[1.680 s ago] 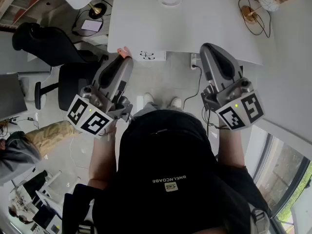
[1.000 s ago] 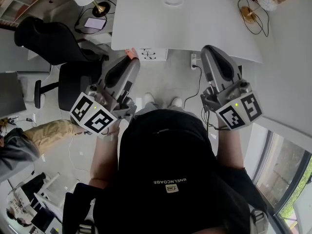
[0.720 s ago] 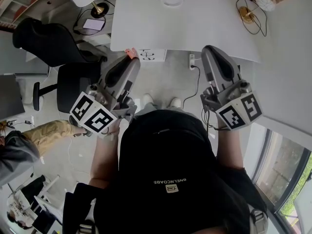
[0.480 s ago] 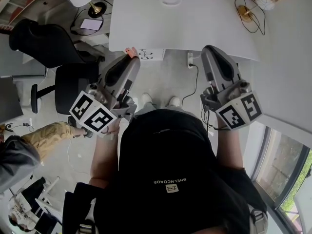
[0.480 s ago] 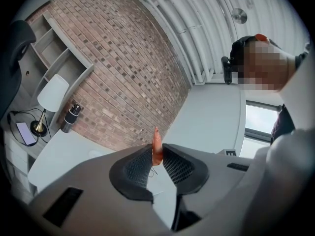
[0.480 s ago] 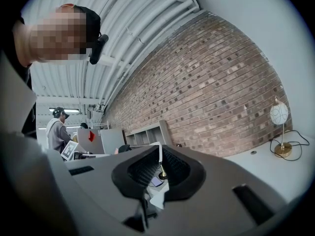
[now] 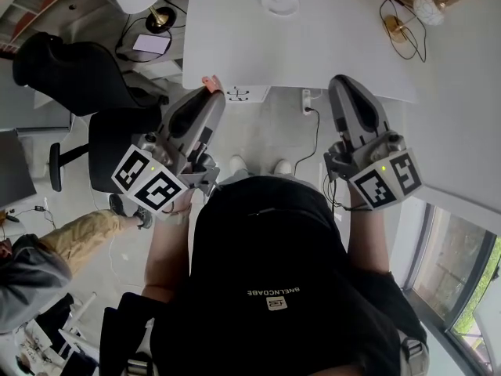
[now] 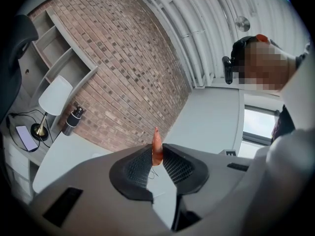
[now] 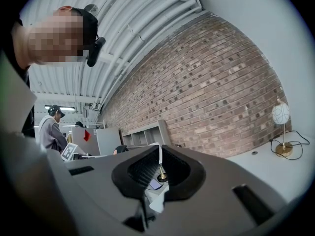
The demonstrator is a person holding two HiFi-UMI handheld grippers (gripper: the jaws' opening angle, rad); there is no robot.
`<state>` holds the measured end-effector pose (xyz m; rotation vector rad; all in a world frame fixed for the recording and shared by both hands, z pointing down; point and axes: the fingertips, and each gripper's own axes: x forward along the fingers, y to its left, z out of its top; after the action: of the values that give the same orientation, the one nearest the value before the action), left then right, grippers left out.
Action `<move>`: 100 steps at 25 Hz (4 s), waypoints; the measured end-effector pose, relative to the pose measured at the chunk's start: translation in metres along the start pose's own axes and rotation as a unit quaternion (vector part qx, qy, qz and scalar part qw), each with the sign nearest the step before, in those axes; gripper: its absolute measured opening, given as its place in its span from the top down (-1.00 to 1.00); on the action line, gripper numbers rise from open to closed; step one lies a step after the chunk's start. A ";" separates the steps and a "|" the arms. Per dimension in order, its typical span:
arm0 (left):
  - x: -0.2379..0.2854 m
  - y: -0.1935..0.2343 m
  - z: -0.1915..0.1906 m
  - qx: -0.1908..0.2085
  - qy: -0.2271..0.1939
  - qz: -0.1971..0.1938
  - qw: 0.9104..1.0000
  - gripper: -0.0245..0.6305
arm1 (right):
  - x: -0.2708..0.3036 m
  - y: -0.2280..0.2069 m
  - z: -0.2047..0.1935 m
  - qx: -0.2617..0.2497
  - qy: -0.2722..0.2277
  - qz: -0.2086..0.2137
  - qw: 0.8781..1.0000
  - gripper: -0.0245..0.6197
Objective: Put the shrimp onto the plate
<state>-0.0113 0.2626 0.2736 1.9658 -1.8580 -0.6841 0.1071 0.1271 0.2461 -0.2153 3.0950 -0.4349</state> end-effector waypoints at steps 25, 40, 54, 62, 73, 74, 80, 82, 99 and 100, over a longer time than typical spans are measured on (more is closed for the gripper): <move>-0.036 0.067 0.024 -0.020 -0.011 0.004 1.000 0.71 | 0.050 0.013 -0.015 0.004 0.009 -0.037 0.999 0.90; 0.010 0.092 0.025 -0.014 -0.015 0.055 0.998 0.71 | 0.091 -0.050 -0.008 0.025 0.018 -0.002 1.000 0.90; 0.091 0.108 0.033 -0.003 -0.017 0.104 0.994 0.71 | 0.132 -0.148 0.023 0.034 0.030 0.029 0.999 0.90; 0.148 0.110 0.027 0.001 -0.009 0.138 0.990 0.71 | 0.141 -0.215 0.037 0.050 0.036 0.049 0.997 0.90; 0.218 0.095 0.008 0.004 0.018 0.167 0.986 0.71 | 0.135 -0.294 0.040 0.084 0.034 0.058 0.994 0.90; 0.222 0.094 0.008 0.006 0.021 0.168 0.986 0.71 | 0.134 -0.299 0.040 0.086 0.034 0.057 0.994 0.90; 0.240 0.094 0.008 0.014 0.038 0.166 0.985 0.71 | 0.130 -0.316 0.044 0.095 0.025 0.048 0.994 0.90; 0.247 0.095 0.006 0.020 0.042 0.166 0.985 0.71 | 0.126 -0.321 0.044 0.094 0.022 0.047 0.994 0.90; 0.293 0.125 0.002 0.019 0.094 0.095 0.991 0.71 | 0.110 -0.334 0.046 0.091 0.006 -0.029 0.995 0.90; 0.296 0.128 0.003 0.018 0.098 0.087 0.991 0.71 | 0.111 -0.333 0.046 0.091 0.005 -0.036 0.995 0.90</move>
<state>-0.1117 -0.0414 0.3111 1.7937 -1.9022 -0.3936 0.0436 -0.2175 0.2948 -0.3222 3.0403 -0.7164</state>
